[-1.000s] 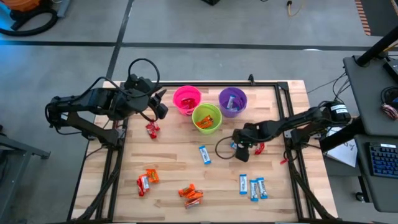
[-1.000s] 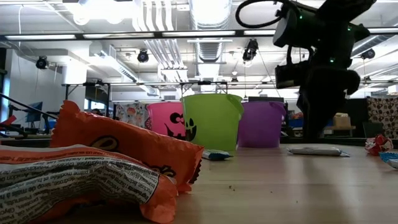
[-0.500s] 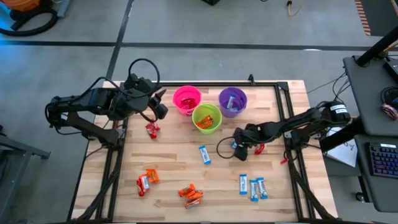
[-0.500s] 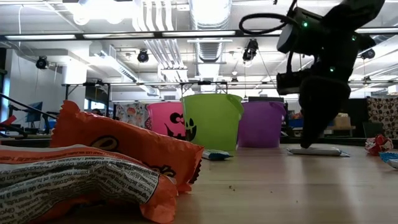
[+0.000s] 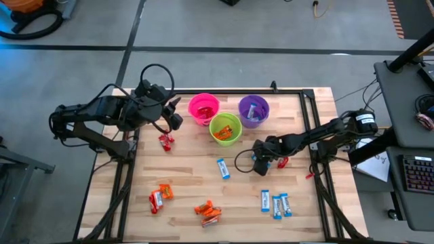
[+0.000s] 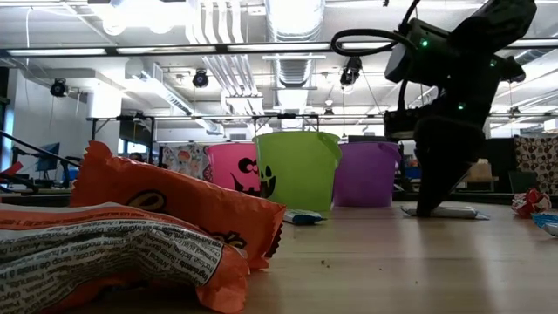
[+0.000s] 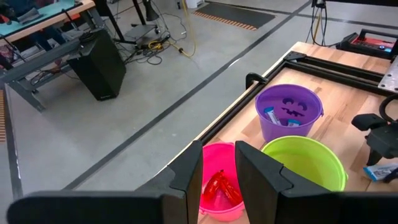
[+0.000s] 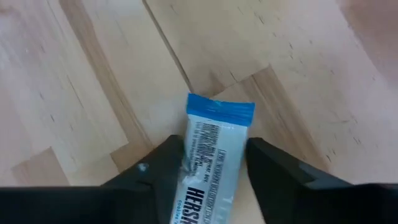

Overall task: Sort candy
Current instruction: Put the blue candy into the violet bin

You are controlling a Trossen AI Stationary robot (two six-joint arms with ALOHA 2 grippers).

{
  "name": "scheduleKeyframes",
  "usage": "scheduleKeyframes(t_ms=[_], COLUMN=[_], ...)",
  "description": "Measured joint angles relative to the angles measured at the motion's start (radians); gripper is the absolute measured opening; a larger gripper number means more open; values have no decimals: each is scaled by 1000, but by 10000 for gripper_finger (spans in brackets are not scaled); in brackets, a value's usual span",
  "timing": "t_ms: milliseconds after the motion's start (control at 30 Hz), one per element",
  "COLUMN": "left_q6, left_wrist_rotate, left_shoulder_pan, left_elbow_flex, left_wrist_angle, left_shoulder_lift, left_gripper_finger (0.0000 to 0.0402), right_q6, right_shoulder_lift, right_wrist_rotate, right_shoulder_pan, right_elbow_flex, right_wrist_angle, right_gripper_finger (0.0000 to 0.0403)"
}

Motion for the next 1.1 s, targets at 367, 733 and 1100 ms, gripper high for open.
scheduleKeyframes(t_ms=[367, 733, 1100], left_q6=[7, 23, 23], left_wrist_rotate=[-1, -2, -3], left_shoulder_pan=[0, 0, 0], left_elbow_flex=[0, 0, 0], left_wrist_angle=[0, 0, 1], left_shoulder_lift=[0, 0, 0], left_gripper_finger=[78, 78, 78], right_q6=[-2, -7, -90], right_shoulder_lift=[-22, -148, -278], right_wrist_rotate=[-37, -45, -13], right_shoulder_pan=[0, -5, -40], right_elbow_flex=[1, 22, 204], right_wrist_angle=[20, -69, -130], right_gripper_finger=[28, 22, 22])
